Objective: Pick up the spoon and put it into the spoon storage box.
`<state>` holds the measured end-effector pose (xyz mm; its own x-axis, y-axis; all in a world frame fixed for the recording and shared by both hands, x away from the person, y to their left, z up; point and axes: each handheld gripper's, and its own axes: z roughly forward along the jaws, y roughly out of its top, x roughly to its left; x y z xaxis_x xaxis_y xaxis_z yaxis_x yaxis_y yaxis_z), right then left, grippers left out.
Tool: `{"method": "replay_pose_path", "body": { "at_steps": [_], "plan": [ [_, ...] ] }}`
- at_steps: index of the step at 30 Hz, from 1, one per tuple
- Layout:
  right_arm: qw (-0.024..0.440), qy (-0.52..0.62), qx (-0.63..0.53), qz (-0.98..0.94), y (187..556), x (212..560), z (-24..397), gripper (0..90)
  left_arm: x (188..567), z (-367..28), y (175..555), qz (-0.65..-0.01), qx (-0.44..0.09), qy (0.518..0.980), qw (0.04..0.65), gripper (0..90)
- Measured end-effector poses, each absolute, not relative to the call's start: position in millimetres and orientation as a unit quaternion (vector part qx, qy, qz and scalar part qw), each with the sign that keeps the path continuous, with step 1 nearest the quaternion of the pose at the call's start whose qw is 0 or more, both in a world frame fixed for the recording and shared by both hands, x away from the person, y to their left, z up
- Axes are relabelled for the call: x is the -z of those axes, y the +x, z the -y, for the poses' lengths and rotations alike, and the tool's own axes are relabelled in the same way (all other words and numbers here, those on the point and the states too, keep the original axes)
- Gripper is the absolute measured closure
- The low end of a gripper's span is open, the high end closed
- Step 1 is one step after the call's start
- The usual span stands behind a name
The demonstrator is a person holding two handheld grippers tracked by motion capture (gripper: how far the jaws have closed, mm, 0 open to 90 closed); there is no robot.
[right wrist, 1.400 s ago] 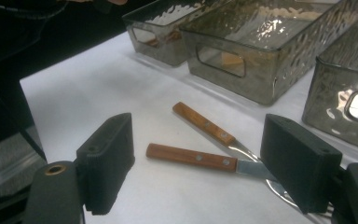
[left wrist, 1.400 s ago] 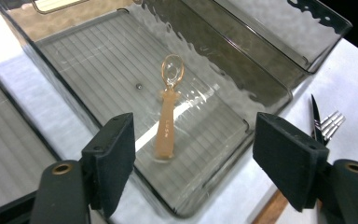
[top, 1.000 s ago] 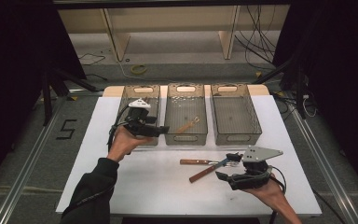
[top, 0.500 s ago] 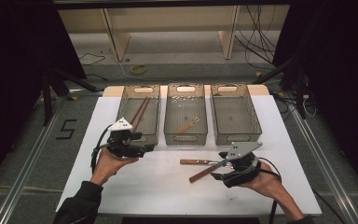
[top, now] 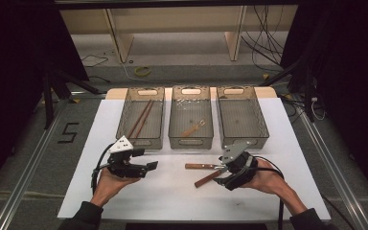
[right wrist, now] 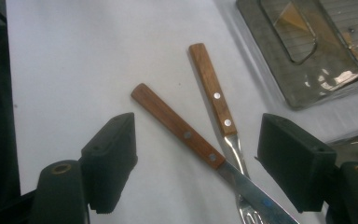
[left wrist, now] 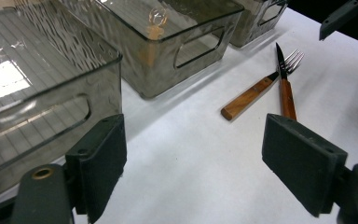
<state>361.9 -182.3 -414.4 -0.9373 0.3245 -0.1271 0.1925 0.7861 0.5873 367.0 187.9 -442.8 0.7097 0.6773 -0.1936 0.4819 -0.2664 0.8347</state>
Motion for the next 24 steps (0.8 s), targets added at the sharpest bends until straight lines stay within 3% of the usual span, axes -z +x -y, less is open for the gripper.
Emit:
{"method": "replay_pose_path", "body": {
  "at_steps": [24],
  "plan": [
    [0.100, 0.095, -0.231, -0.963, 380, 429, 158, 32.3, 457, -191, 352, -0.369, -0.105, 0.786, 0.485, 21.0]
  ]
}}
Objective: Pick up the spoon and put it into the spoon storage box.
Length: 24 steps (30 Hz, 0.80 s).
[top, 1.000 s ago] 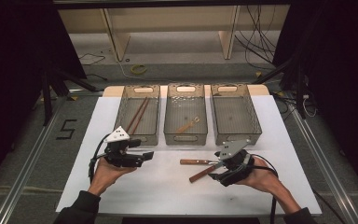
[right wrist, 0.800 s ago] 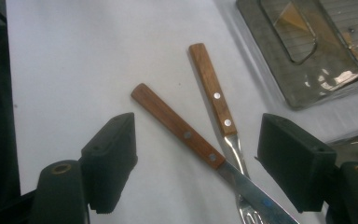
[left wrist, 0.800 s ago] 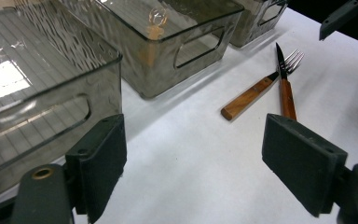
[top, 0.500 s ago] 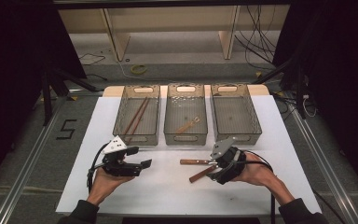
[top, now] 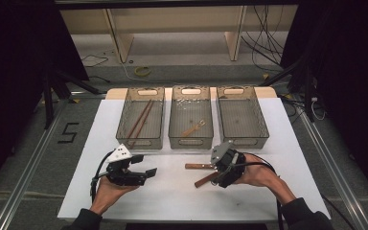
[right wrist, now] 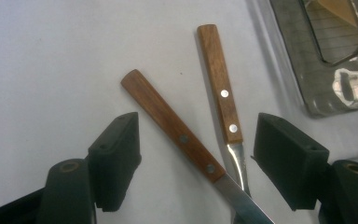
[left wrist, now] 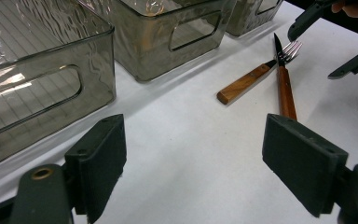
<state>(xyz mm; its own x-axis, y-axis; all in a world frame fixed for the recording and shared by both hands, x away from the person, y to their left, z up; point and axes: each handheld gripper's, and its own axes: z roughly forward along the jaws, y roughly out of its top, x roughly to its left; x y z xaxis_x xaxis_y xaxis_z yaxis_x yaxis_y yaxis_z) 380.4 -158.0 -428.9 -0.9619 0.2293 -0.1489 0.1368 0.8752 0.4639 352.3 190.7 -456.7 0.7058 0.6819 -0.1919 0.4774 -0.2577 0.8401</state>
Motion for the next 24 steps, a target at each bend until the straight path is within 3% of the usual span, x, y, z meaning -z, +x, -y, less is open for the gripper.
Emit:
{"method": "replay_pose_path", "body": {
  "at_steps": [24],
  "plan": [
    [0.092, 0.072, -0.203, -0.972, 389.2, 438.1, 147.8, 34.4, 459.0, -192.0, 350.7, -0.367, -0.108, 0.787, 0.485, 20.7]
  ]
}}
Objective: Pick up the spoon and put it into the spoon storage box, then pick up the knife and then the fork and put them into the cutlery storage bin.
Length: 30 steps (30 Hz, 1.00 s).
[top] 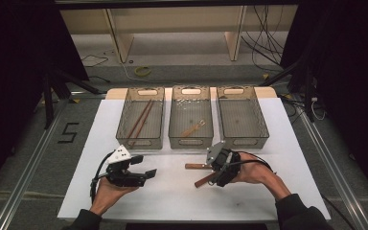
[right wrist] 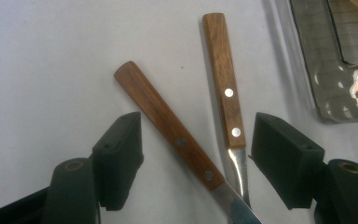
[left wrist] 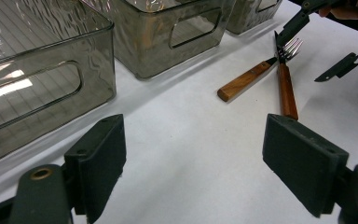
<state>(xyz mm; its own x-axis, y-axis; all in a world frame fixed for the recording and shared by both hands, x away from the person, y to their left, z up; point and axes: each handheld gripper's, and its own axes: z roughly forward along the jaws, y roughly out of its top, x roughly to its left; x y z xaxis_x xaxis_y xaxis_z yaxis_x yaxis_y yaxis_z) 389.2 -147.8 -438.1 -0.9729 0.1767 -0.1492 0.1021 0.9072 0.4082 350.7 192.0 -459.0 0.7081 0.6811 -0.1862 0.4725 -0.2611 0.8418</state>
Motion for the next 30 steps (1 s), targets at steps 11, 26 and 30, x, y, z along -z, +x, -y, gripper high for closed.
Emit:
{"method": "replay_pose_path", "body": {
  "at_steps": [11, 26, 30],
  "plan": [
    [0.095, 0.077, -0.203, -0.972, 392, 440, 148, 40.4, 459, -191, 350, -0.364, -0.108, 0.787, 0.487, 20.7],
    [0.128, 0.221, -0.203, -0.945, 425, 437, 182, 84.8, 459, -192, 351, -0.362, -0.110, 0.788, 0.485, 21.0],
    [0.130, 0.254, -0.184, -0.940, 432, 446, 188, 88.3, 459, -192, 351, -0.360, -0.110, 0.790, 0.484, 21.0]
  ]
}}
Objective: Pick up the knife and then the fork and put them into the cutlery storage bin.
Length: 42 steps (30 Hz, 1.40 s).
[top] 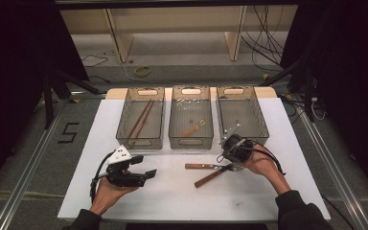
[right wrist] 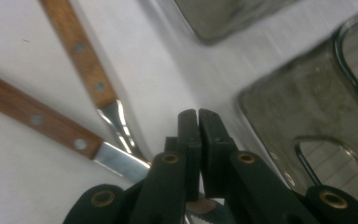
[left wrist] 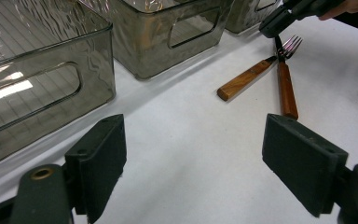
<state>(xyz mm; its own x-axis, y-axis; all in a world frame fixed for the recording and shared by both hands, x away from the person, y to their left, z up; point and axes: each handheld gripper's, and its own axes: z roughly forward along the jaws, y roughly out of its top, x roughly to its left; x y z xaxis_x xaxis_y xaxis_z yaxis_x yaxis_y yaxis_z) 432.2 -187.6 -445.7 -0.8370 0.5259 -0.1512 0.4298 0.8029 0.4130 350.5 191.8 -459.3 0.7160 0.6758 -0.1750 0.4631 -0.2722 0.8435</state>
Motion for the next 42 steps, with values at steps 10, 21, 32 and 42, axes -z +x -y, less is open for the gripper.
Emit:
{"method": "replay_pose_path", "body": {
  "at_steps": [10, 21, 32, 42],
  "plan": [
    [0.114, 0.293, -0.164, -0.935, 435, 462, 202, 90.0, 460, -191, 350, -0.362, -0.107, 0.790, 0.483, 21.2],
    [0.092, 0.326, -0.167, -0.926, 412, 457, 212, 90.0, 459, -191, 350, -0.359, -0.108, 0.792, 0.481, 21.4],
    [0.089, 0.329, -0.149, -0.928, 399, 458, 208, 90.0, 459, -192, 350, -0.360, -0.110, 0.791, 0.482, 21.5],
    [0.084, 0.323, -0.145, -0.932, 390, 457, 209, 90.0, 459, -191, 349, -0.360, -0.110, 0.792, 0.481, 21.8]
  ]
}}
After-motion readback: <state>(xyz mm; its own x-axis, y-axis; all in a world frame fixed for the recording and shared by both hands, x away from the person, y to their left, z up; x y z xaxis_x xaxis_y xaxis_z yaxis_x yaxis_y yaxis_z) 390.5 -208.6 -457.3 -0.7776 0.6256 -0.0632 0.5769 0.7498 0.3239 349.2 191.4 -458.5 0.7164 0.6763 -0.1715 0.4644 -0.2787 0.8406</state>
